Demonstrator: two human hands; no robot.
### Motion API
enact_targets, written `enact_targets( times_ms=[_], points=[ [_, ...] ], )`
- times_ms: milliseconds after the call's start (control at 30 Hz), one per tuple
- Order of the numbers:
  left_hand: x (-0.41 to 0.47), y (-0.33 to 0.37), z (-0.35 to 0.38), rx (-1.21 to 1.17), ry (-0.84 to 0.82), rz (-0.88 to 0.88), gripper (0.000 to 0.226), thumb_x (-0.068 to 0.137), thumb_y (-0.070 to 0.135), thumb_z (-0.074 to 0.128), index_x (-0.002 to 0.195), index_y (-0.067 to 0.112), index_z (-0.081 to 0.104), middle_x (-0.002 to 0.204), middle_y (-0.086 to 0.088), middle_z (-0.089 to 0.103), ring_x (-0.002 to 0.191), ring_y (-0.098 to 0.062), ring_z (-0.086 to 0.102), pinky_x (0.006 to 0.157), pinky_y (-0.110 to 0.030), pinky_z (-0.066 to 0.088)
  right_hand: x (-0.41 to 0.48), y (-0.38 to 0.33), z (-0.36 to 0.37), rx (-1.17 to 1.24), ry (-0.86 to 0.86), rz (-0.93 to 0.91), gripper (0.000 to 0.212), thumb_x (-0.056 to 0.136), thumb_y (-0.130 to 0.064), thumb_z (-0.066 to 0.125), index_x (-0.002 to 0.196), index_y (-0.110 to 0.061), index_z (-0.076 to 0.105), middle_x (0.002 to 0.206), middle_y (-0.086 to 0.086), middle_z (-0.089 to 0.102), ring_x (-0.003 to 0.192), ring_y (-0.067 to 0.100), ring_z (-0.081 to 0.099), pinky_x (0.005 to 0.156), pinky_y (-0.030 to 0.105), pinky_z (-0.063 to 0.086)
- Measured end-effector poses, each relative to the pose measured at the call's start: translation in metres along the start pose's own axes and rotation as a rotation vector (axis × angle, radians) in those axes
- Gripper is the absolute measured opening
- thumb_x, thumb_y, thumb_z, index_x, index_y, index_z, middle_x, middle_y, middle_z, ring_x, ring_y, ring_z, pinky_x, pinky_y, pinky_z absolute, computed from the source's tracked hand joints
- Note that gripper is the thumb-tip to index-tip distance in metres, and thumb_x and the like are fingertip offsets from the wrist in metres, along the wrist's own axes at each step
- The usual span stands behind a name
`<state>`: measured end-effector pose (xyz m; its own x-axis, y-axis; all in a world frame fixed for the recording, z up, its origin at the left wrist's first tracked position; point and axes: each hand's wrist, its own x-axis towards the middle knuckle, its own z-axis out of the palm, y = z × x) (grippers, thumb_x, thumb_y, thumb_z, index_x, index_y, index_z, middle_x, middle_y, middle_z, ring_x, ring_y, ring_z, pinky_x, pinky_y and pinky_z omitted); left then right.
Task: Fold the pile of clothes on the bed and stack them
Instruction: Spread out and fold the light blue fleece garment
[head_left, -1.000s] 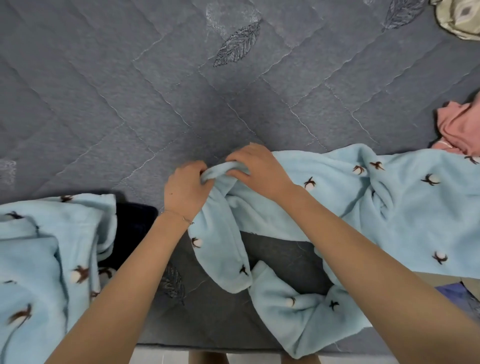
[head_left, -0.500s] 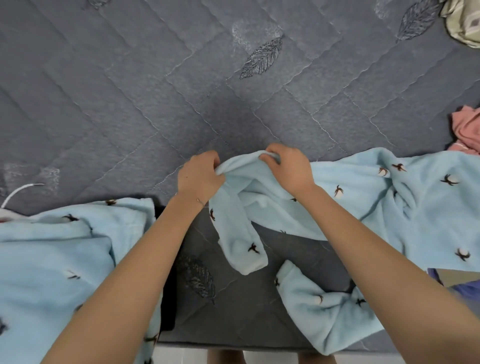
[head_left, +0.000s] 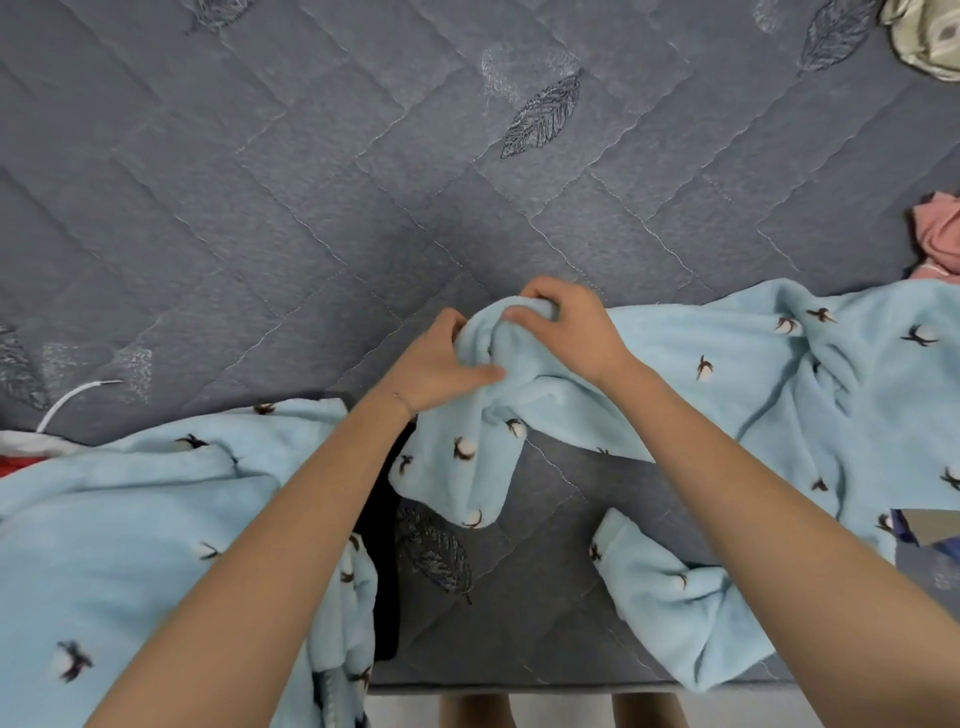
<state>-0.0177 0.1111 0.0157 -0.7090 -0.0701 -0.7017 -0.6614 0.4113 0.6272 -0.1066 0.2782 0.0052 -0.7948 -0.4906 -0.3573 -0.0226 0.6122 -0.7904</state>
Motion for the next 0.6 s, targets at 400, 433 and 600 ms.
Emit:
enact_targets(
  times_ms=[400, 433, 600],
  points=[
    [-0.004, -0.024, -0.045, -0.117, 0.068, 0.108, 0.028, 0.094, 0.035, 0.063, 0.083, 0.012, 0.051, 0.074, 0.002, 0.048, 0.069, -0.009, 0.045, 0.061, -0.020, 0.037, 0.004, -0.005, 0.001, 0.001, 0.239, 0.113, 0.016, 0.095, -0.030, 0.062, 0.085, -0.018, 0.059, 0.080, 0.002, 0.062, 0.074, 0.016, 0.053, 0.071, 0.026, 0.042],
    [-0.005, -0.021, -0.053, -0.125, 0.088, 0.140, 0.032, 0.092, 0.037, 0.065, 0.082, 0.009, 0.053, 0.072, 0.000, 0.050, 0.066, -0.008, 0.046, 0.063, -0.022, 0.038, 0.005, -0.006, 0.001, 0.008, 0.264, 0.123, 0.016, 0.095, -0.030, 0.062, 0.084, -0.019, 0.057, 0.077, -0.001, 0.060, 0.070, 0.013, 0.050, 0.067, 0.021, 0.040],
    [0.001, -0.024, -0.099, 0.296, -0.021, 0.083, 0.040, 0.082, 0.046, 0.074, 0.088, 0.008, 0.064, 0.079, 0.000, 0.060, 0.067, -0.011, 0.051, 0.062, -0.027, 0.038, 0.014, -0.006, 0.001, 0.058, 0.325, 0.178, 0.022, 0.096, -0.031, 0.060, 0.083, -0.013, 0.058, 0.074, -0.004, 0.054, 0.066, 0.008, 0.043, 0.064, 0.019, 0.037]
  ],
)
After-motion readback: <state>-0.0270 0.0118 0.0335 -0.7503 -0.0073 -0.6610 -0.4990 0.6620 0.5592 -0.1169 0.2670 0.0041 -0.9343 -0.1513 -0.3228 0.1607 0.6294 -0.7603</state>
